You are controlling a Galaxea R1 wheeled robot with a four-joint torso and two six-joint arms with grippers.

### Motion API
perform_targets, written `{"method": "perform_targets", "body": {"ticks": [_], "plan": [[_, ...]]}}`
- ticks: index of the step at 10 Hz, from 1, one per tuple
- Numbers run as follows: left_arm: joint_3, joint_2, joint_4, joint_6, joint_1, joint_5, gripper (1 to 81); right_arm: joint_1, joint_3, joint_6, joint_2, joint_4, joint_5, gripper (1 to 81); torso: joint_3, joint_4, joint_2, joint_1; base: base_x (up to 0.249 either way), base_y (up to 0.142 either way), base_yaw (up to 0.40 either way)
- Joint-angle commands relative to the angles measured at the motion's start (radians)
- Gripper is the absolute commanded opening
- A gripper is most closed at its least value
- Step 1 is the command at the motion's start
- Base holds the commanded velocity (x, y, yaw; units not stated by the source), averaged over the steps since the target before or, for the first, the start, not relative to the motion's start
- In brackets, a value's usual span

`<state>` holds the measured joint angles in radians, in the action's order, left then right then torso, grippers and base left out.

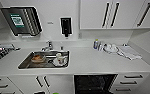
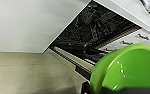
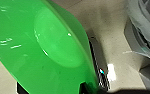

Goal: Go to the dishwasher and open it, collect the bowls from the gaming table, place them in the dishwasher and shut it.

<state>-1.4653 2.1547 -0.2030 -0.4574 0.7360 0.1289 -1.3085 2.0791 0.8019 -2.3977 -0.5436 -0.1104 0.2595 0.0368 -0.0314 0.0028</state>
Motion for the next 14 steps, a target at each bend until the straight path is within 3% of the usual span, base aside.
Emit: {"method": "perform_targets", "body": {"ticks": [1,3,8,14], "plan": [[0.025,0.023,0.071,-0.015,-0.253,0.185,1.0,0.054,-0.012,0.000,0.041,-0.004,0.025,1.0,0.026,0.000,0.000,0.000,0.000,0.000,0.000],[0.008,0.083,0.073,-0.026,-0.324,0.228,1.0,0.056,-0.012,-0.001,0.038,-0.006,0.025,1.0,0.018,0.000,0.001,0.001,0.000,0.000,0.000],[-0.165,0.294,0.073,-0.047,-0.416,0.353,1.0,0.065,-0.008,-0.006,0.027,-0.004,0.025,1.0,0.021,0.000,0.002,0.001,0.000,0.000,0.000],[-0.287,0.432,0.073,-0.058,-0.473,0.383,1.0,0.073,-0.012,-0.010,0.015,-0.004,0.026,1.0,0.021,0.000,0.002,0.002,0.000,0.000,0.000]]}}
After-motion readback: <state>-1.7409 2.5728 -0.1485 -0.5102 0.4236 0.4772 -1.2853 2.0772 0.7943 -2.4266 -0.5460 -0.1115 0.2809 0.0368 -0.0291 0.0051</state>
